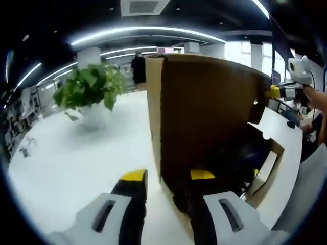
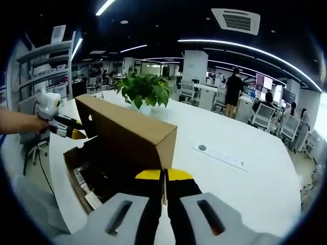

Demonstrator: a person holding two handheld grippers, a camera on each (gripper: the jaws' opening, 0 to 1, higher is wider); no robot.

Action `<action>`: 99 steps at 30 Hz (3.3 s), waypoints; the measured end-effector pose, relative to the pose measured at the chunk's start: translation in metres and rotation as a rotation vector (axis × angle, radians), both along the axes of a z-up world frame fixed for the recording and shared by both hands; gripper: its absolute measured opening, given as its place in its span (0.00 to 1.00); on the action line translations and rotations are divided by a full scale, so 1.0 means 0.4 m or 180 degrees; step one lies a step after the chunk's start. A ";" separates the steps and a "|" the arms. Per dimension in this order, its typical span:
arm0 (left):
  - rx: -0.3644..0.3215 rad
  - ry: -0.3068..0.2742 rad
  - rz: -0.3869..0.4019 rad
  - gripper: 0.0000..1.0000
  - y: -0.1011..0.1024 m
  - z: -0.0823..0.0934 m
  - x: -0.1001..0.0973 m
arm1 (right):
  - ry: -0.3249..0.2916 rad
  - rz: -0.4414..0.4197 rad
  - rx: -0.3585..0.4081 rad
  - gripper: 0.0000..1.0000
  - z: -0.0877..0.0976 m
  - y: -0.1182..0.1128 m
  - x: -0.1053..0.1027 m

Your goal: Operate the shoe box by opening the lid, removing the specified soft item, and placing it in the target area until the item is outside and the box remains undamaged.

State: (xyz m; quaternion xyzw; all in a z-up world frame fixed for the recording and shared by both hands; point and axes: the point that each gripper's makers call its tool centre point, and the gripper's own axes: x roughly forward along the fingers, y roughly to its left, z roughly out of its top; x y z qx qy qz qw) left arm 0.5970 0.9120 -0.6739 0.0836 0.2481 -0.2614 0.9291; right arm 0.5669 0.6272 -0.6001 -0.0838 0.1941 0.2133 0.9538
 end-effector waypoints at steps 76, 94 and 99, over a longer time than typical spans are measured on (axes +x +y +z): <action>-0.0256 -0.0006 0.0512 0.00 -0.025 -0.011 0.200 | 0.0500 -0.0156 0.0180 0.01 -0.196 -0.050 0.121; -0.0213 0.0152 0.0561 0.00 -0.038 -0.052 0.222 | 0.0667 -0.0216 0.0247 0.02 -0.230 -0.059 0.151; -0.0205 0.0204 0.0572 0.01 -0.041 -0.063 0.223 | 0.0728 -0.0243 0.0281 0.02 -0.240 -0.061 0.155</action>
